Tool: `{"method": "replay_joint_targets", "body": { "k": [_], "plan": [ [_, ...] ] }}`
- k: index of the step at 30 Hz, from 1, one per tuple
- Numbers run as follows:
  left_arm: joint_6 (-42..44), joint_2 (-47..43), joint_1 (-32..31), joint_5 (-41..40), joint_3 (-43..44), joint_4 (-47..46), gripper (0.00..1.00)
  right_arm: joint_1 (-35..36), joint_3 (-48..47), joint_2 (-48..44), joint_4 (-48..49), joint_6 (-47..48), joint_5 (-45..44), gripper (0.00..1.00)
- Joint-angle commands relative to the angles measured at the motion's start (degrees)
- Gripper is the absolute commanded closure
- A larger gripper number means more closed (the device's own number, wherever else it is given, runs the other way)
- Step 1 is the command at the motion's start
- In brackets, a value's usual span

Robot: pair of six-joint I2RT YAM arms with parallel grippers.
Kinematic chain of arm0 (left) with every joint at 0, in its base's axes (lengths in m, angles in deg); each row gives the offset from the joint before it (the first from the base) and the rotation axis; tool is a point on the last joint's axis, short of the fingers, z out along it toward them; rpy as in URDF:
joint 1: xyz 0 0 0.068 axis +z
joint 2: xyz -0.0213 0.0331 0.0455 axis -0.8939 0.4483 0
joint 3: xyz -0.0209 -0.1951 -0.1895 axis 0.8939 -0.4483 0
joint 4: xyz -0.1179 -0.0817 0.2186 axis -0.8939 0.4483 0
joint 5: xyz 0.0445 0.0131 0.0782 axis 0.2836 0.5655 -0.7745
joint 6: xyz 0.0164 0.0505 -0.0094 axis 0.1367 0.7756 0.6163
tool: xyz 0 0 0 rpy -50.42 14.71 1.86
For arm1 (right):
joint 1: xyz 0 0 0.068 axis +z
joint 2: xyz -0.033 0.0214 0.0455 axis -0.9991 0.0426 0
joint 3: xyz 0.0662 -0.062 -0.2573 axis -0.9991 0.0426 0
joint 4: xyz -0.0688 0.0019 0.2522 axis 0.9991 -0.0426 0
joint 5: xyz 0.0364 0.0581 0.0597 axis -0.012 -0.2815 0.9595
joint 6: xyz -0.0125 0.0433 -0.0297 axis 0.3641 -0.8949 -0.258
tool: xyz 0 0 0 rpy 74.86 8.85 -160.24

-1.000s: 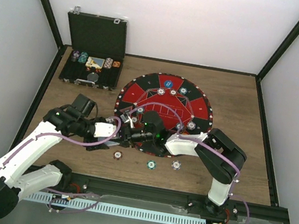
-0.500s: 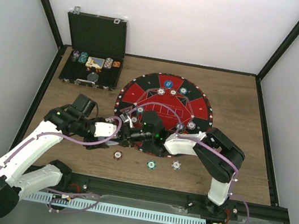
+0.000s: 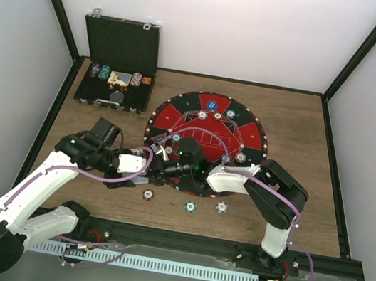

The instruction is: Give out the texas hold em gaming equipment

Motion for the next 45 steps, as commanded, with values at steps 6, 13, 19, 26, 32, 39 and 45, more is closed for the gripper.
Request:
{"method": "replay_joint_targets", "body": {
  "k": [6, 13, 19, 26, 32, 39, 45],
  "plan": [
    [0.4, -0.8, -0.2, 2.5, 2.4, 1.2, 0.90, -0.9, -4.2, -1.3, -11.0, 7.5, 0.1, 0.43],
    [0.0, -0.1, -0.2, 2.8, 2.0, 1.2, 0.90, -0.8, -5.1, -1.0, -8.2, 6.7, 2.9, 0.40],
    [-0.6, -0.3, -0.2, 2.6, 1.8, 0.5, 0.90, -0.8, -4.9, -0.3, -8.6, 6.7, 3.3, 0.40],
    [-1.8, -0.3, -0.2, 2.5, 2.0, 0.3, 0.91, -1.7, -3.8, -1.4, -13.8, 10.1, 1.8, 0.43],
    [-2.7, -1.0, -0.2, 2.9, 1.6, 0.0, 0.91, -2.8, -0.9, -4.0, -16.7, 12.2, 1.4, 0.47],
    [-3.5, -2.2, -0.2, 3.2, 0.3, -1.1, 0.91, -3.5, -0.6, -6.9, -20.5, 14.1, 0.6, 0.50],
    [-4.2, -2.5, -0.1, 2.4, -1.4, -1.7, 0.93, -3.6, -0.9, -9.8, -23.5, 15.2, -0.3, 0.51]
  ]
}}
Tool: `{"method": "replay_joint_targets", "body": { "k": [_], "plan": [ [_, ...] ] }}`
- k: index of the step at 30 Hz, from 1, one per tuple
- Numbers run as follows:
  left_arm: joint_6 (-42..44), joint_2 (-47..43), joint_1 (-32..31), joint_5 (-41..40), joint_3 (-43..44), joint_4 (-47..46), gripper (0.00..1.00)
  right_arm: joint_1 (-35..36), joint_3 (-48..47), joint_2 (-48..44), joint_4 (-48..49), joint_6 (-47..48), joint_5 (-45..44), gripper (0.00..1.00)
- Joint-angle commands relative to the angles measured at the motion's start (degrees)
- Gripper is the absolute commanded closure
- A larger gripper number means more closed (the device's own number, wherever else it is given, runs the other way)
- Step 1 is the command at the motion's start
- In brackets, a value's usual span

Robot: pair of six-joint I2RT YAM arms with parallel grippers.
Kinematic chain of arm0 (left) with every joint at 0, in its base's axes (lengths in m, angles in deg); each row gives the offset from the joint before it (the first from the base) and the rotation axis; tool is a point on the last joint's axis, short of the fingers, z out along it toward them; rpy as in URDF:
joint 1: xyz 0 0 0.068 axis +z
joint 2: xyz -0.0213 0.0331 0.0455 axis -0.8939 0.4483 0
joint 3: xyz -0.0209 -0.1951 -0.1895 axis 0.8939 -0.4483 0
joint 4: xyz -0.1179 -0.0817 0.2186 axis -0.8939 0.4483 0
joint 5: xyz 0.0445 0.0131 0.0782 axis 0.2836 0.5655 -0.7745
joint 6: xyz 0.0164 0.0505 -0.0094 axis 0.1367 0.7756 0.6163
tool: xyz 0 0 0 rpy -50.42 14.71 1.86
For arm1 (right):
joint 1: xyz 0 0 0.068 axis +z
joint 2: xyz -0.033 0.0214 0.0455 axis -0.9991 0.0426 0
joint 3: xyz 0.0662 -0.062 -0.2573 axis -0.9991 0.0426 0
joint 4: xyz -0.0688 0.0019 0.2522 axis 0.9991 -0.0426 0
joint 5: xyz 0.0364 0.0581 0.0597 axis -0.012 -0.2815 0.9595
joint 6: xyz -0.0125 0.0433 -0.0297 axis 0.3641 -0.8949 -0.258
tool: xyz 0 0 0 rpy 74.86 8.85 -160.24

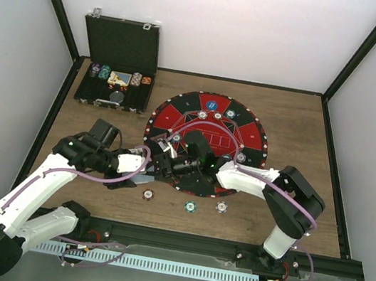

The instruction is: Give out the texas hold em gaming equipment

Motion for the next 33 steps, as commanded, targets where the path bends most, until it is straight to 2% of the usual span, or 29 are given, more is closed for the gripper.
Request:
{"method": "replay_joint_targets", "body": {
  "k": [1, 12, 24, 33],
  "plan": [
    [-0.9, -1.2, -0.1, 1.7, -1.9, -1.7, 0.93, -0.5, 0.7, -3.3, -4.4, 1.7, -1.7, 0.51],
    [-1.6, -1.3, 0.0, 1.0, -3.8, -3.3, 0.93, -0.7, 1.1, -6.8, -7.0, 2.5, -2.5, 0.49],
    [-1.4, -0.7, -0.1, 0.0, -4.8, -3.9, 0.93, -0.3, 3.0, -10.2, -9.1, 2.4, -4.9, 0.67],
    [-1.3, -0.9, -0.1, -0.9, -4.9, -4.1, 0.93, 1.4, 1.5, -7.2, -6.0, -0.2, -4.3, 0.77]
  ]
}}
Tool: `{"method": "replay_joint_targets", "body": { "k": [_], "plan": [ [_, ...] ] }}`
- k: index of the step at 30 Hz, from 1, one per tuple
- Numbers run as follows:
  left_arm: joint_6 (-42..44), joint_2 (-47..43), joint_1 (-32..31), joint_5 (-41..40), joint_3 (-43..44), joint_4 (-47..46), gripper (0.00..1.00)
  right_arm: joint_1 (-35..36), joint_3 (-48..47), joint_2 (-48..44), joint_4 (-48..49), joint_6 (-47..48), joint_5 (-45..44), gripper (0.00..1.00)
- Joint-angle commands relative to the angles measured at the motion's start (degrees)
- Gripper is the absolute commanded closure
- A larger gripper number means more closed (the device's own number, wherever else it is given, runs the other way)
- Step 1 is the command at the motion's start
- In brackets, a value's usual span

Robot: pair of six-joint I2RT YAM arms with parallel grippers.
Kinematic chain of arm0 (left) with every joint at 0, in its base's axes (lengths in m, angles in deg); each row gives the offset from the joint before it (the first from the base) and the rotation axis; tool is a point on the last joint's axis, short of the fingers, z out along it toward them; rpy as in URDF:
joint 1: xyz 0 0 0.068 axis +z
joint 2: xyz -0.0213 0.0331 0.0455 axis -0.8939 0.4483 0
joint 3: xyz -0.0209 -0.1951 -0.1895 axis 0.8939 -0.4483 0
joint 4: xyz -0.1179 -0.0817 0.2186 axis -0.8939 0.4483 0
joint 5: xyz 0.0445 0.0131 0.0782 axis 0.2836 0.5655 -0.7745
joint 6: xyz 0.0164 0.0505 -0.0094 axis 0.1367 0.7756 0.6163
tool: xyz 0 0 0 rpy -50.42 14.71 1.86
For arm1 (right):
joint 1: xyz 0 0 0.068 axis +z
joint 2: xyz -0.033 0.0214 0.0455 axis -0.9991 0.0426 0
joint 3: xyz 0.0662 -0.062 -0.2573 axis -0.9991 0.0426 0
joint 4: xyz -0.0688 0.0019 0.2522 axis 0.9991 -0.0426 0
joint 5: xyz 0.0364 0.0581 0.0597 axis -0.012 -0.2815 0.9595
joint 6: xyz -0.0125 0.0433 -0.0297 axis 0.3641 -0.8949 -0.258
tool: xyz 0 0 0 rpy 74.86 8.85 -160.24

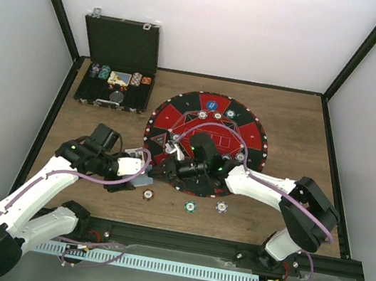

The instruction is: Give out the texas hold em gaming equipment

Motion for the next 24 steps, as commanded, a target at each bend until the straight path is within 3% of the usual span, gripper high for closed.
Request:
{"method": "replay_joint_targets", "body": {
  "k": [1, 5, 12, 24],
  "plan": [
    [0.4, -0.3, -0.1, 0.3, -0.2, -0.8, 0.93, 0.9, -1.2, 1.5, 3.1, -2.4, 0.7, 0.78],
    [0.6, -0.6, -0.1, 0.0, -0.3, -0.7, 0.93, 0.9, 0.7, 1.8, 8.0, -5.0, 2.1, 0.82],
    [0.7, -0.7, -0.1, -0.2, -0.4, -0.5, 0.93, 1.0, 2.1, 1.4, 9.9, -6.6, 1.9, 0.99],
    [0.4, -0.7, 0.0, -1.8, -0.1, -0.3, 0.93, -3.1, 4.6, -1.9, 9.9, -5.7, 3.8, 0.99]
  ]
}}
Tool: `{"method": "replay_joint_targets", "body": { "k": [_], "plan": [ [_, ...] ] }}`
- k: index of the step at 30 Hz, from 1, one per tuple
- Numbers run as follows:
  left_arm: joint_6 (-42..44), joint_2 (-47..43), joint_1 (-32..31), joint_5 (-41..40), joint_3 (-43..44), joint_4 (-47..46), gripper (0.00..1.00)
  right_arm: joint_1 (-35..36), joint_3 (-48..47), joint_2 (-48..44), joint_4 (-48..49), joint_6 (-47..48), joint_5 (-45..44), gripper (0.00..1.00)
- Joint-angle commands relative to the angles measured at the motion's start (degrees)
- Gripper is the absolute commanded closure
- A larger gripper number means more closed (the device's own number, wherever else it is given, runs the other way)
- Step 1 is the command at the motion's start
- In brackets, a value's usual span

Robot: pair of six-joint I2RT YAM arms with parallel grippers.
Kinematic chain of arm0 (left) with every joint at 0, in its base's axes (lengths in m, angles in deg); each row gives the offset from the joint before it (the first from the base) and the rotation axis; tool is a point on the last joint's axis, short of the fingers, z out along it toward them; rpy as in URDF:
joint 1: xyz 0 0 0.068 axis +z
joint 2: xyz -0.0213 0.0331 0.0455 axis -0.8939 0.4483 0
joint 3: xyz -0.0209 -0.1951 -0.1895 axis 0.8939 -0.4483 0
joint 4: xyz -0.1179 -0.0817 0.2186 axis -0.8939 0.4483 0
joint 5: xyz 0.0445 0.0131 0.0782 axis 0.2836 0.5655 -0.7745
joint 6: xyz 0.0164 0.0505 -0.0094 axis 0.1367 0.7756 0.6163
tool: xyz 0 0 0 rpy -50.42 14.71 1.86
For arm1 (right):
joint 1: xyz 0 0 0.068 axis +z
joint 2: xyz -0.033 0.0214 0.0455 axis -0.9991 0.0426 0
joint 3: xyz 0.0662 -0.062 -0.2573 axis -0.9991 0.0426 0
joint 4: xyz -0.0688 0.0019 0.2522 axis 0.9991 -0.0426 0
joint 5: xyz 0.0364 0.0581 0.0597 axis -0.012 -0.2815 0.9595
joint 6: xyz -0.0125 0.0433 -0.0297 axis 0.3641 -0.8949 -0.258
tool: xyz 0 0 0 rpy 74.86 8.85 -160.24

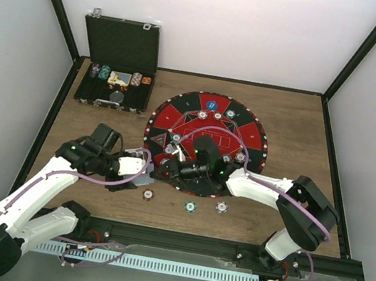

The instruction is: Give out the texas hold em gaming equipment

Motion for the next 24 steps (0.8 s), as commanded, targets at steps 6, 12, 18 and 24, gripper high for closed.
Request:
{"method": "replay_joint_targets", "body": {
  "k": [6, 12, 18, 24],
  "plan": [
    [0.2, -0.5, 0.2, -2.7, 0.0, 0.5, 0.93, -5.7, 2.4, -4.4, 0.7, 0.9, 4.1, 0.99],
    [0.1, -0.1, 0.5, -3.6, 0.0, 0.5, 0.94, -8.9, 2.4, -6.2, -2.6, 3.0, 5.2, 0.99],
    [0.6, -0.9, 1.0, -4.8, -0.1, 2.3, 0.94, -16.3, -2.6, -2.7, -10.8, 10.9, 5.6, 0.99],
    [-0.6, -2.5, 1.6, -3.6, 1.5, 4.7, 0.94, -17.4, -17.6, 12.7, -17.3, 17.0, 5.0, 0.99]
  ]
}}
